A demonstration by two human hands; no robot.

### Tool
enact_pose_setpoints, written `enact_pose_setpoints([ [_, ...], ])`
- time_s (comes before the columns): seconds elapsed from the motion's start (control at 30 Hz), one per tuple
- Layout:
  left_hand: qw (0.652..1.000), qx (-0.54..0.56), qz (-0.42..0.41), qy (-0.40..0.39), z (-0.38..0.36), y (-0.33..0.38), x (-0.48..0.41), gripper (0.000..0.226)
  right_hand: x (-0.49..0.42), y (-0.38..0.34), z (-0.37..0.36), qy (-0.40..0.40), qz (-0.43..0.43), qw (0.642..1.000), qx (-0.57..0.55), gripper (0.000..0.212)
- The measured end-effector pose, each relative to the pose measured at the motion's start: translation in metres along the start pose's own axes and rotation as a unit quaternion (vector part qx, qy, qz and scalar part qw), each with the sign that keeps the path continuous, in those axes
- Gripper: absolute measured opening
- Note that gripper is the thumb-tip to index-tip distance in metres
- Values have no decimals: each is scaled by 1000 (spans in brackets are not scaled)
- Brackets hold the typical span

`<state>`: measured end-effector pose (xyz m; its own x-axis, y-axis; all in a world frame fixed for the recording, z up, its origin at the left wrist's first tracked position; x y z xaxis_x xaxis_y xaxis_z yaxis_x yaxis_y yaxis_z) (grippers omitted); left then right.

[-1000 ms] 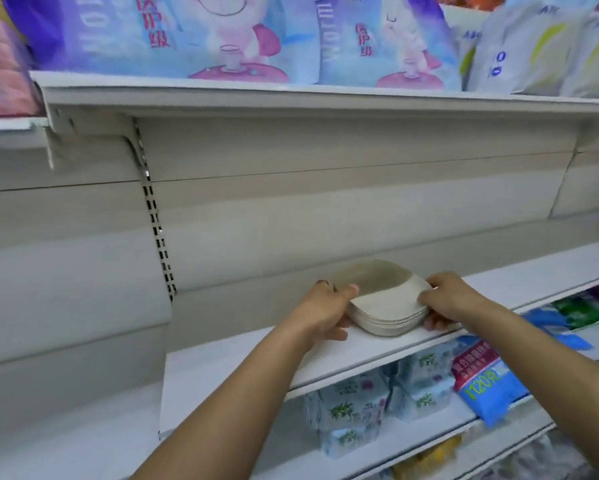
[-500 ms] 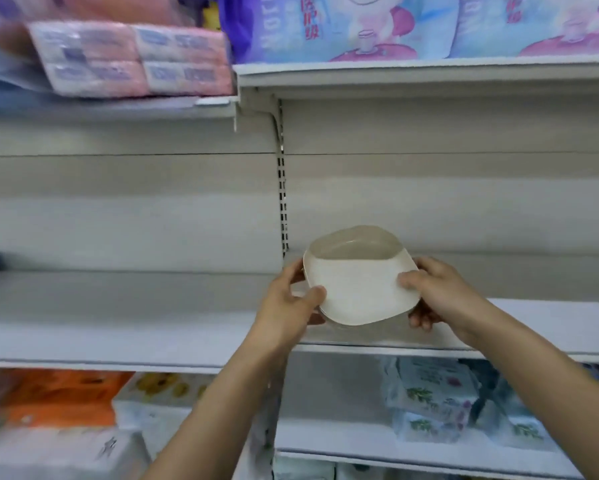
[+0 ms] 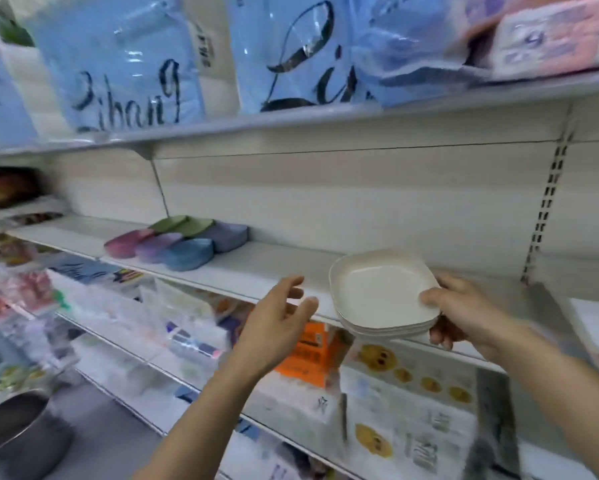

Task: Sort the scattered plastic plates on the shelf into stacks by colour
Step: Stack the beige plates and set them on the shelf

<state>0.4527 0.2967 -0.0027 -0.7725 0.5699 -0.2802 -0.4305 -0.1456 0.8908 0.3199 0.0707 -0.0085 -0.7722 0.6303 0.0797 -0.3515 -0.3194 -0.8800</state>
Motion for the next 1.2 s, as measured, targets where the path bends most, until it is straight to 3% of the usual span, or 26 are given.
enact_pose_setpoints([
  [0.37, 998, -51, 36, 13, 186, -110, -28, 40, -68, -63, -202, -35, -60, 994, -87, 23],
  [0.63, 998, -43, 40, 11, 229, -160, -101, 43, -153, -91, -256, -32, -102, 990, -88, 12],
  [0.93, 993, -120, -9, 1, 257, -197, -215, 43, -265, -113, -285, -14, -129, 987, -94, 11],
  [1.2, 993, -114, -16, -16, 289, -240, -286, 40, -328, -123, -326, 18, -161, 981, -108, 11],
])
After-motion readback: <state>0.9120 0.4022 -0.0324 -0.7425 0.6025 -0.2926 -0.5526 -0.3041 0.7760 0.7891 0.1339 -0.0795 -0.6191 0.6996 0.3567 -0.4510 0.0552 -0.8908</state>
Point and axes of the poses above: each hand's wrist, its own x-axis away from the middle knuckle, its own z-axis out of the back of the hand, y = z × x, the point moved 4 cm from there along -x, towards the middle knuckle, and after that the axes turned 13 degrees about x, right-handed, at the moved point
